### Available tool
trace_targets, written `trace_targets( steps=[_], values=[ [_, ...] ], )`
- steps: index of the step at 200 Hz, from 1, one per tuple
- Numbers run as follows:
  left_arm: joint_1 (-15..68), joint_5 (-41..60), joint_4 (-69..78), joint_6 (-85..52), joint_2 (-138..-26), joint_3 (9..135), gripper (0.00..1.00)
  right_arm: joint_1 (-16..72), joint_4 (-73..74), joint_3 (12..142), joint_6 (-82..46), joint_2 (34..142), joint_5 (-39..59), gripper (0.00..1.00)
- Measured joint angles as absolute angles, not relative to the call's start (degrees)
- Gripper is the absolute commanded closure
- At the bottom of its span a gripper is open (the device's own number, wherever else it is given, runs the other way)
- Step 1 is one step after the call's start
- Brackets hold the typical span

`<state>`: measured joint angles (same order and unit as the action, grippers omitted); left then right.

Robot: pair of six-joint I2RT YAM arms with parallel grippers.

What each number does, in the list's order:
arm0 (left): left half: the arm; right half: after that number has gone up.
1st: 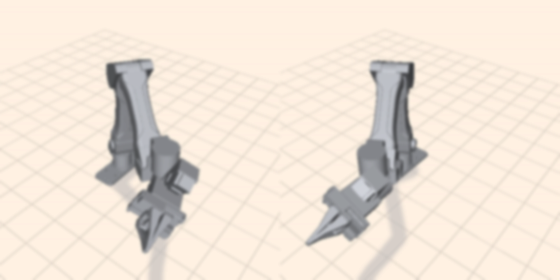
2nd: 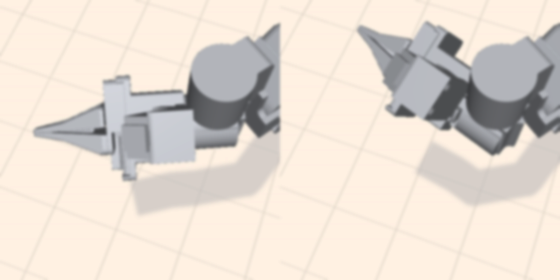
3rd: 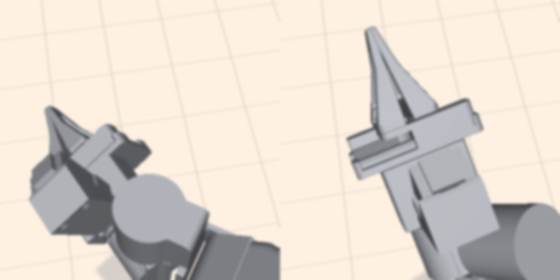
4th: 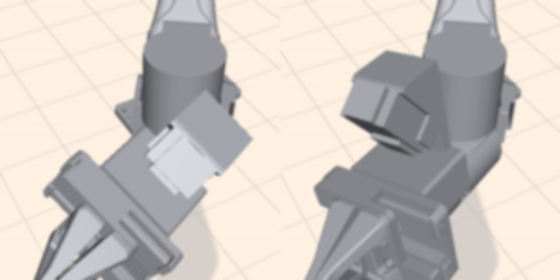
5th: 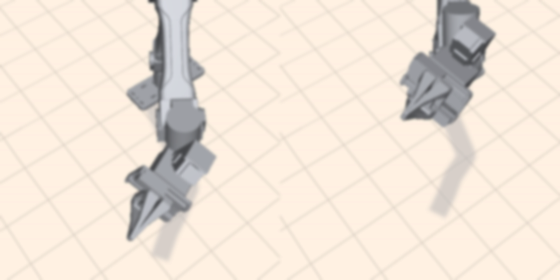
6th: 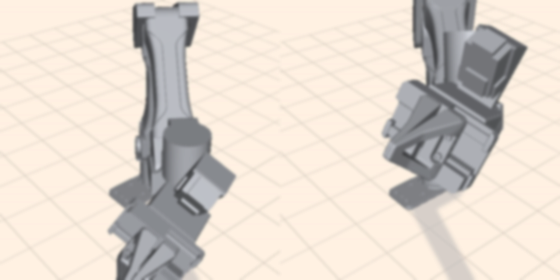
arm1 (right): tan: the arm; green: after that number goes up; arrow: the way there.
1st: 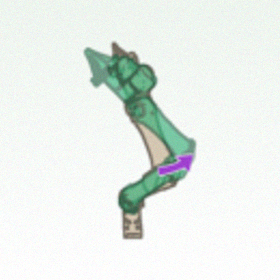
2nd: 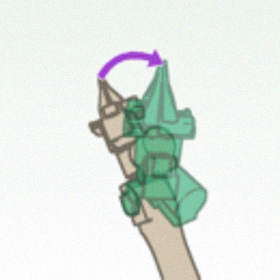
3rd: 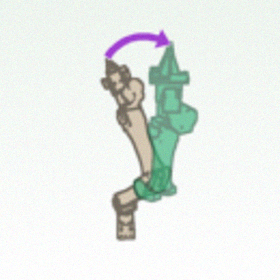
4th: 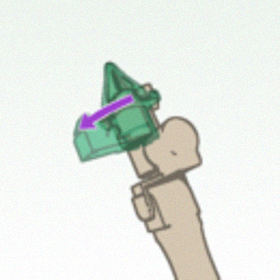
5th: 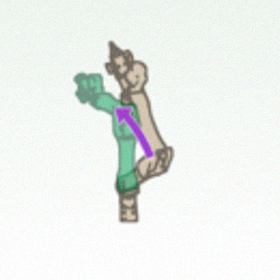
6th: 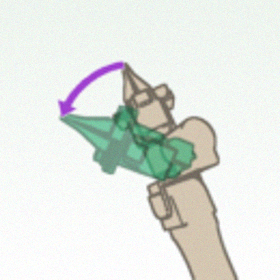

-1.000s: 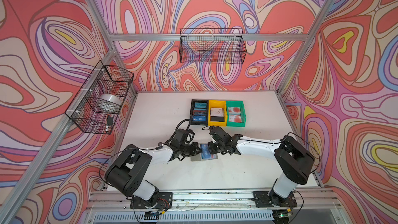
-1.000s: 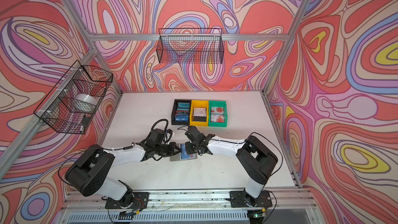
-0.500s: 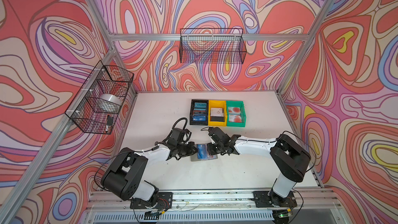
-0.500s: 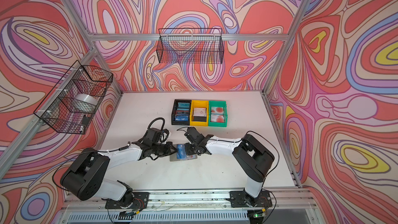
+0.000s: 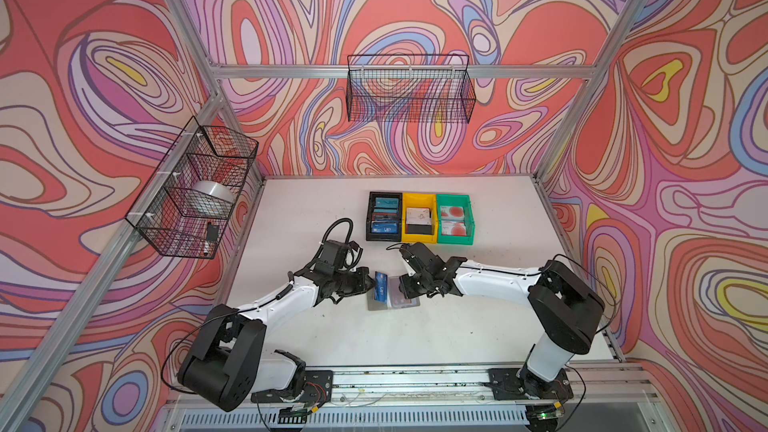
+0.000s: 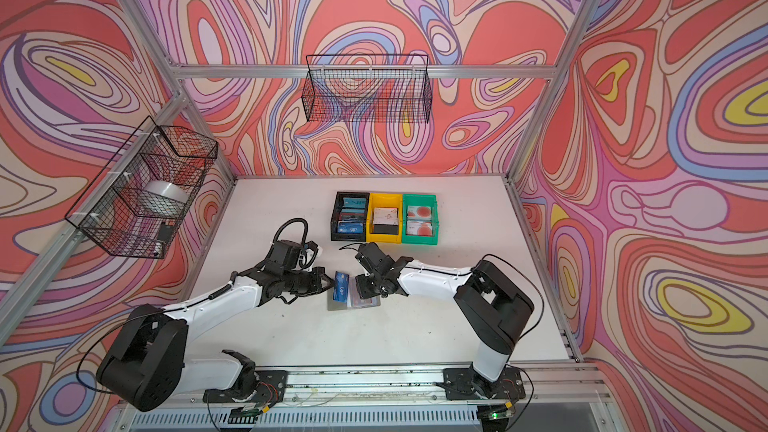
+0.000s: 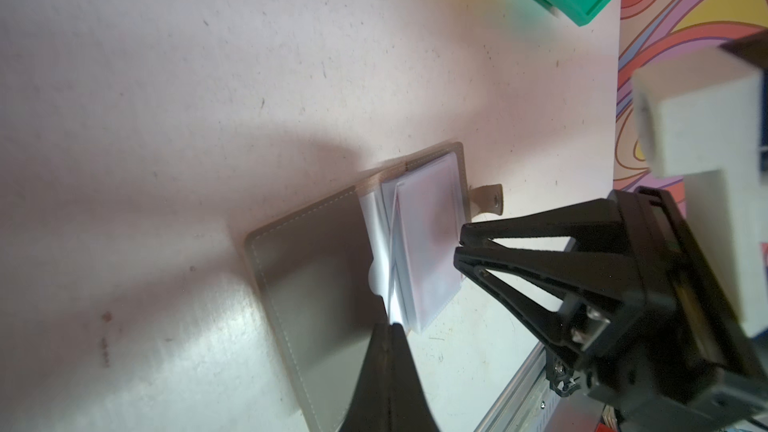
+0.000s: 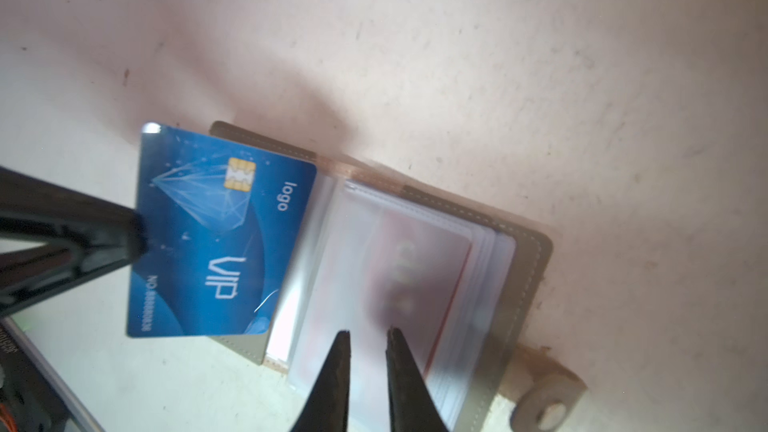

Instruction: Take the credit cards out of the card holder

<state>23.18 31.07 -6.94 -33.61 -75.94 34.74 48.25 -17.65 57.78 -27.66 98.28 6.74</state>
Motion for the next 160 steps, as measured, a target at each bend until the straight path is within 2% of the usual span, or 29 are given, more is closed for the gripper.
trace_targets(
  steps=[86,160],
  values=[
    [21.9,32.2,-8.1,-33.5,-74.7,34.9,1.0,45.2,-14.4,58.0,-26.2,97.6,16.7,0.74],
    [18.4,40.8,-1.8,-39.7,-71.1,34.0,1.0,37.9,-6.1,53.3,-26.6,97.2,34.3,0.67]
  ],
)
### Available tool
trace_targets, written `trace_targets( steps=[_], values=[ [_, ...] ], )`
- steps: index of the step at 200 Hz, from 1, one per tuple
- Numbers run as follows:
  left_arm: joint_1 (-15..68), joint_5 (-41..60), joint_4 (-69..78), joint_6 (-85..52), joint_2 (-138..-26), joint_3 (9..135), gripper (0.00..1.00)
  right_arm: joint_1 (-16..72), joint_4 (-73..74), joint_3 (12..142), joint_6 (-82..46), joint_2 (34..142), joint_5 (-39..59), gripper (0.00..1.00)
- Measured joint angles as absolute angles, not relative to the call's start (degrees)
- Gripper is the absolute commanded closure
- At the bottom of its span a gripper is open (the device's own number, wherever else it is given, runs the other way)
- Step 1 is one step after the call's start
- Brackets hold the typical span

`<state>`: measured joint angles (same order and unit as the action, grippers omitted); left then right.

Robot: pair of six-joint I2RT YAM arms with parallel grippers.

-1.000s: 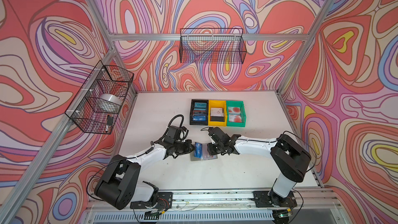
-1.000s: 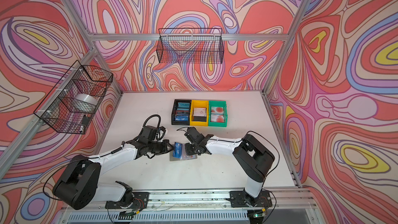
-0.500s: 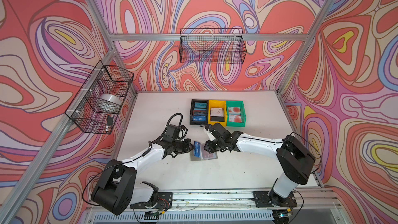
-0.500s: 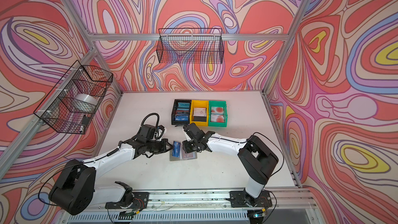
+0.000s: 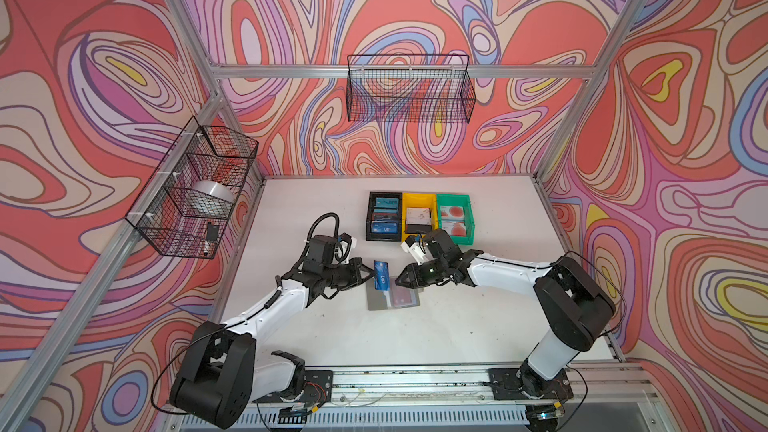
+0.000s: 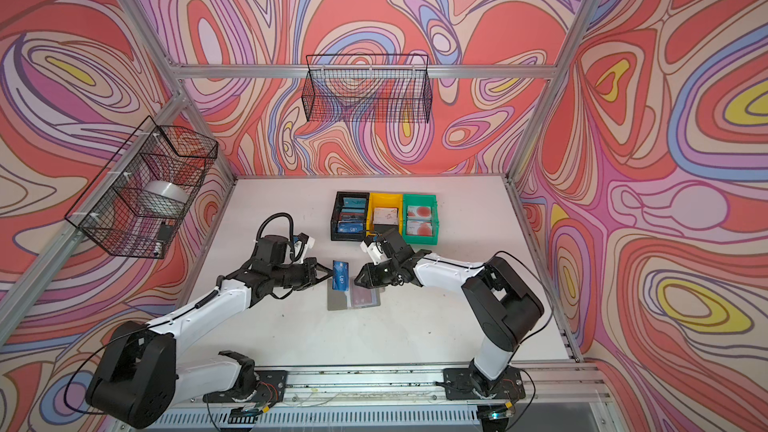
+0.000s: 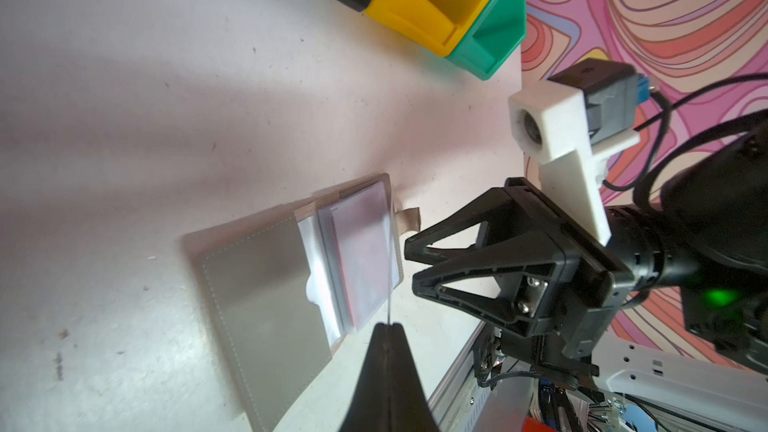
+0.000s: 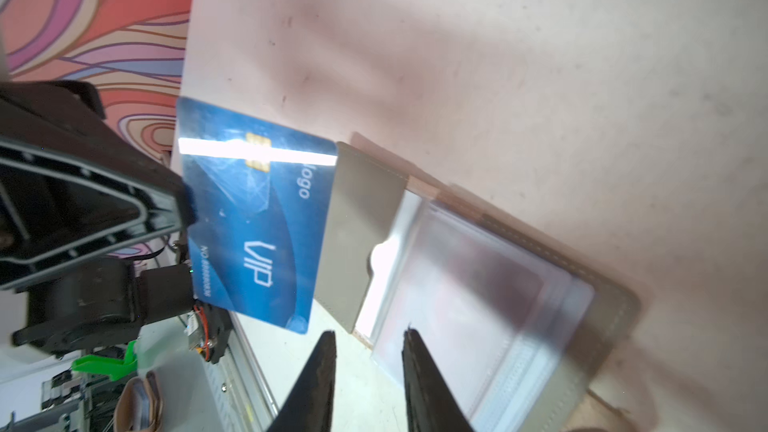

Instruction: Take the credit cards out of the card holder

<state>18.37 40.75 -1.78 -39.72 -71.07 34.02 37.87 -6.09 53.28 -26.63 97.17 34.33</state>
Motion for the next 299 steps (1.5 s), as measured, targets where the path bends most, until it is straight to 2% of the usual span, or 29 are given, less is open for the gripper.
trace_targets(
  steps=[44,83,234,299],
  values=[
    [18.4,42.5,2.0,-42.2,-69.5,32.0,1.0,37.0,-3.1,55.3,-26.9,98.0,42.2,0.62],
    [18.4,43.2,4.3,-44.0,-68.6,30.6,1.0,36.2,-1.2,57.6,-27.1,99.9,46.1,0.62],
    [18.0,43.6,5.9,-45.3,-67.8,30.6,1.0,32.3,1.5,54.7,-28.1,98.9,49.6,0.62],
    [17.9,43.7,7.5,-45.8,-68.1,30.6,1.0,32.3,6.0,55.2,-30.2,103.6,53.1,0.63]
  ],
)
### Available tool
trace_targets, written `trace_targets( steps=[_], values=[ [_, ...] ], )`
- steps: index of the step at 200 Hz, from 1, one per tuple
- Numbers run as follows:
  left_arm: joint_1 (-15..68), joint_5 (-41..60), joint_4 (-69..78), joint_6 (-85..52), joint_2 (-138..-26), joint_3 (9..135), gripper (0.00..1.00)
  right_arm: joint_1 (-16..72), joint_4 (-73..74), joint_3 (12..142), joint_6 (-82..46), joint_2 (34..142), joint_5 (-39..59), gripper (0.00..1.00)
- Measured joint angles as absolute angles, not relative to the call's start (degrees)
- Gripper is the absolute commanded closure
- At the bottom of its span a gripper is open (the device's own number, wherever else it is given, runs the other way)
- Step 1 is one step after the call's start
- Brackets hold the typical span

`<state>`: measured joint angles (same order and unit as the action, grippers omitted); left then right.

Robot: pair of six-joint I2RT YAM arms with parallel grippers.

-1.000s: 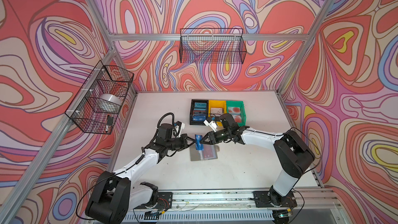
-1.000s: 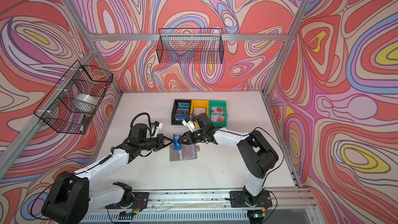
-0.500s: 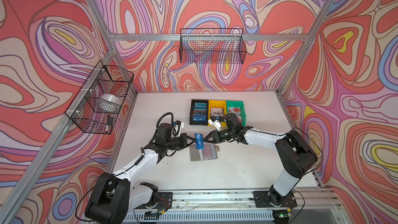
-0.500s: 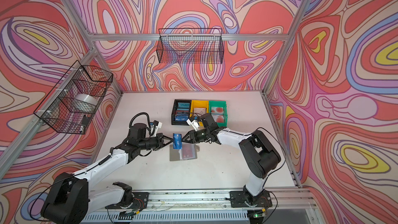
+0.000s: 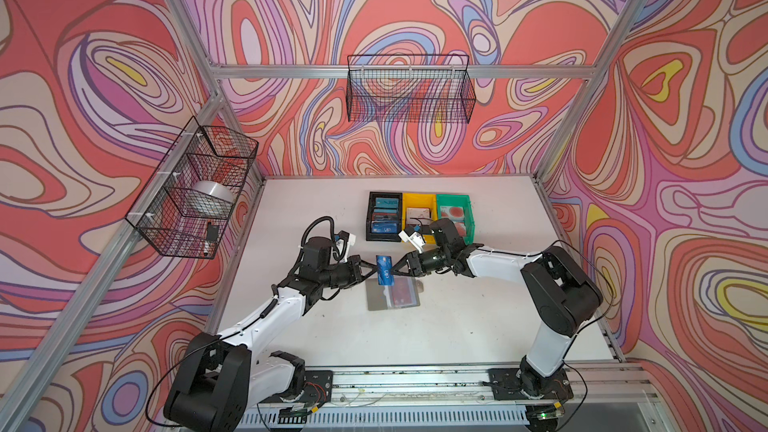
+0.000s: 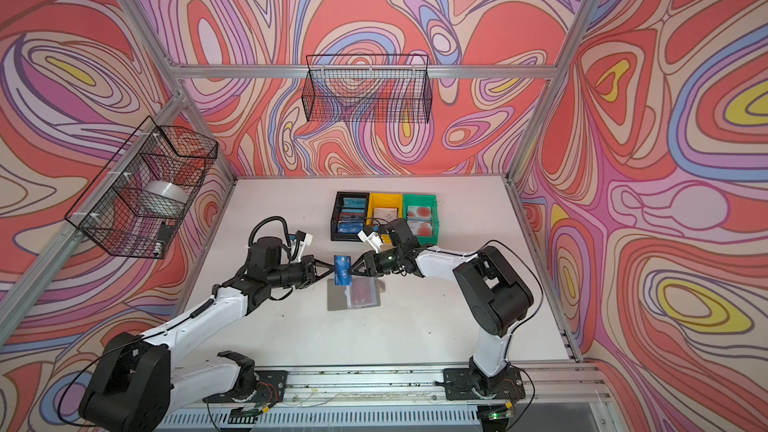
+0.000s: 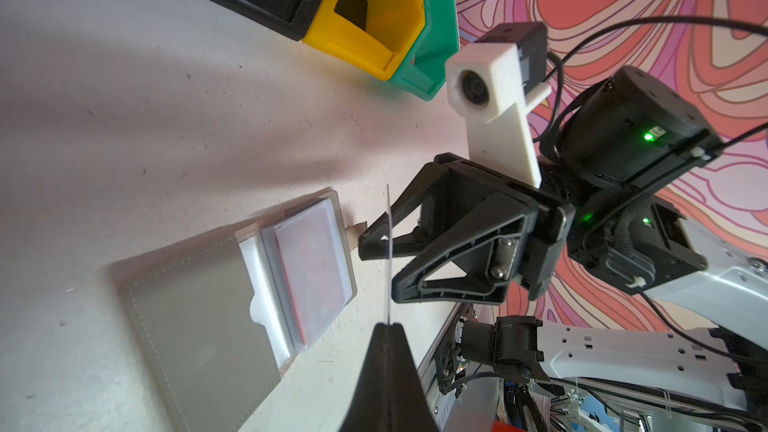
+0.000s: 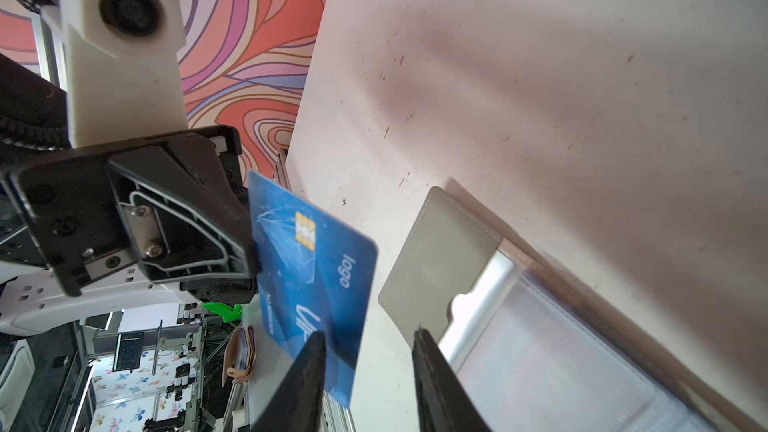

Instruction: Take the credit cards out of the card holder

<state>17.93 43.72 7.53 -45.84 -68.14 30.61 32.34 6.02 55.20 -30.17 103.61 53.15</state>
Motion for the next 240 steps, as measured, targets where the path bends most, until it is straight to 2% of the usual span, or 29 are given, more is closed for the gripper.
trace_targets(
  steps=[85,137,163,199,222,231,240],
  values=[
    [17.9,43.7,8.8,-46.6,-69.8,30.6,1.0,32.2,12.2,55.2,-33.8,104.4,56.9,0.69],
    [17.8,43.7,9.6,-46.6,-71.1,28.1,1.0,32.2,14.2,55.2,-34.6,104.4,59.5,0.8],
    [17.8,43.8,9.8,-46.6,-71.5,28.1,1.0,32.2,14.8,55.2,-34.8,104.4,60.2,0.91],
    [17.8,44.2,10.3,-46.6,-71.5,28.1,1.0,32.1,14.3,55.2,-34.6,104.5,60.4,1.0],
    [17.8,44.5,10.1,-46.6,-71.5,28.1,1.0,32.1,13.5,55.2,-34.2,104.5,60.4,1.0],
    [17.8,44.6,10.0,-46.6,-71.5,28.1,0.95,32.0,13.0,55.2,-33.8,104.5,60.4,1.0],
    [17.8,44.6,9.9,-46.6,-71.5,28.1,0.83,32.0,12.1,55.4,-33.4,104.5,60.4,1.0]
  ],
)
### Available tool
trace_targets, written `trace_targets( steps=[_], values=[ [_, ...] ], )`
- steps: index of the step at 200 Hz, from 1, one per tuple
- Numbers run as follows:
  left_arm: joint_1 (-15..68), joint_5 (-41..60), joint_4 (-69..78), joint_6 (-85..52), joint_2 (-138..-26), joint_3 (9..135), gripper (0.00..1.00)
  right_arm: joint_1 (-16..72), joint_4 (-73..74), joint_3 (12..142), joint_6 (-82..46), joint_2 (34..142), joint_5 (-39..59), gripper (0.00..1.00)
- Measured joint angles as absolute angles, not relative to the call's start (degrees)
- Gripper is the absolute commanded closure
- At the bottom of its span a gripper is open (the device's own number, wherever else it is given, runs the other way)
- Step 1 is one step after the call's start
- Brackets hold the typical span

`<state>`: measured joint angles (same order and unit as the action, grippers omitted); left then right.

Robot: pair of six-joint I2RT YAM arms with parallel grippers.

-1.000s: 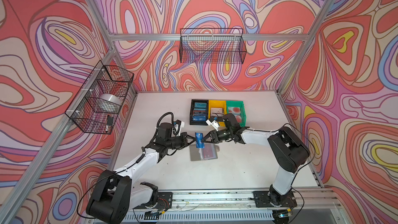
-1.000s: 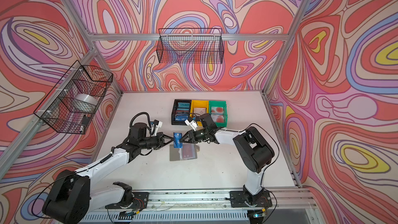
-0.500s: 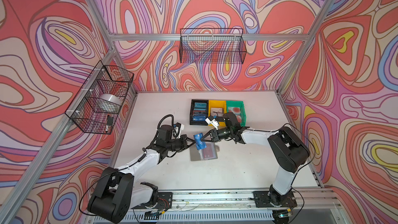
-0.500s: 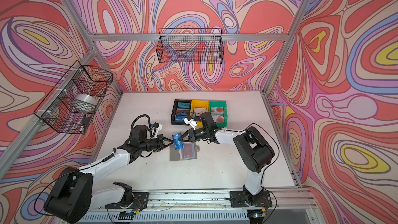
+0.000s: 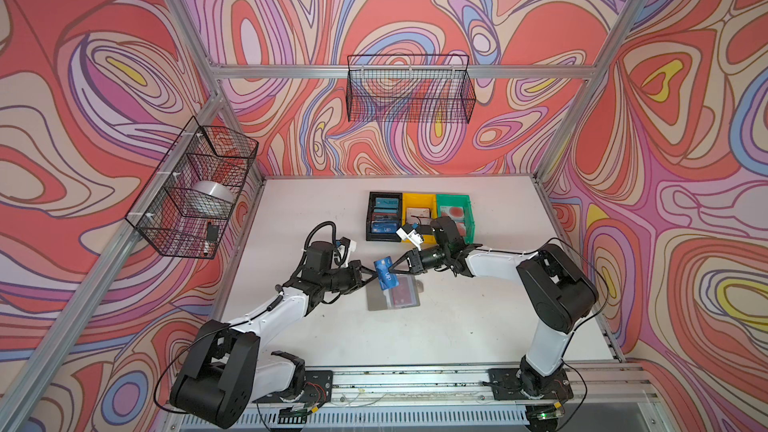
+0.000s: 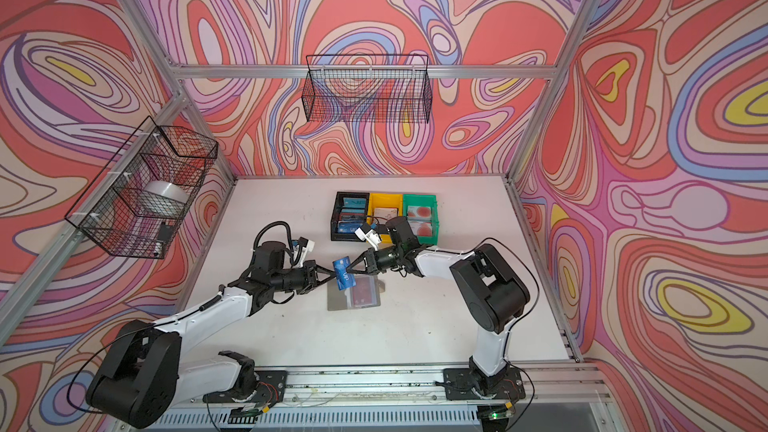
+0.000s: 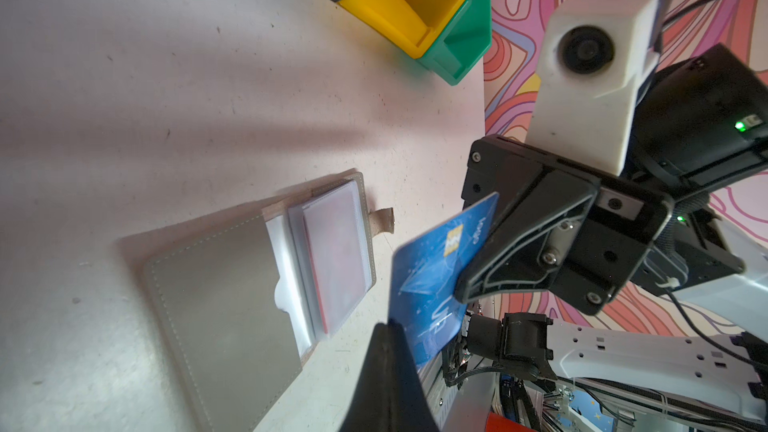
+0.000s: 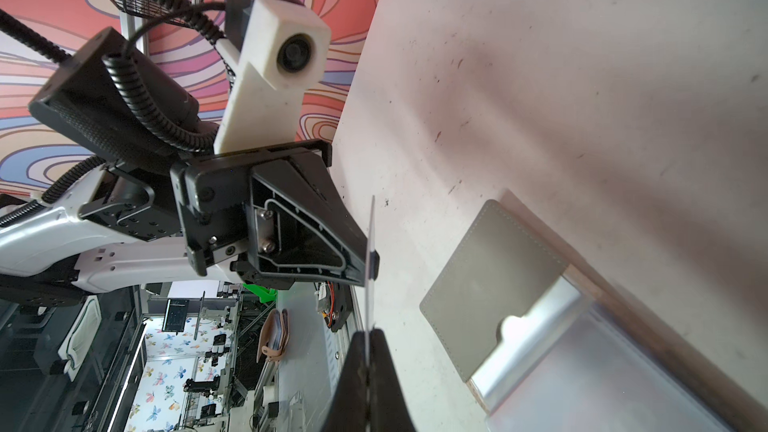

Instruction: Take the credit cards out of the card holder

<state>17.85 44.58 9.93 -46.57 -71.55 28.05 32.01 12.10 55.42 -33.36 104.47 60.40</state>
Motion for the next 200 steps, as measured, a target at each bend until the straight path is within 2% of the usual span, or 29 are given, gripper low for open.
trace_targets(
  steps=[7,15,45,73,102,140,156,174,200],
  values=[
    [17.8,44.6,9.9,-46.5,-71.5,28.1,0.73,32.0,11.1,55.7,-32.8,104.5,60.4,1.0],
    [17.8,44.6,9.8,-46.4,-71.5,28.1,0.68,32.0,9.2,56.4,-32.0,104.5,60.4,1.0],
    [17.8,44.0,5.9,-44.9,-70.5,29.0,0.6,32.2,-3.9,64.3,-24.7,105.1,59.6,1.0],
    [17.7,42.5,1.5,-42.5,-67.3,31.5,0.59,32.2,-20.5,79.4,-14.8,108.6,57.4,1.0],
    [17.1,40.9,-2.2,-40.3,-63.8,32.3,0.61,31.9,-41.1,102.6,-3.5,117.7,52.1,1.0],
    [16.6,39.5,-5.8,-38.7,-63.1,32.3,0.61,31.6,-64.9,137.0,8.3,134.2,39.4,1.0],
    [16.5,38.8,-6.5,-38.6,-63.1,32.2,0.61,31.6,-71.4,147.4,11.9,140.0,33.4,1.0],
    [16.5,37.9,-6.9,-38.7,-62.9,32.2,0.61,31.6,-75.1,149.1,15.2,142.3,27.3,1.0],
    [16.5,36.2,-8.1,-38.8,-61.3,32.2,0.61,31.6,-75.3,141.8,18.9,141.3,20.3,1.0]
  ],
)
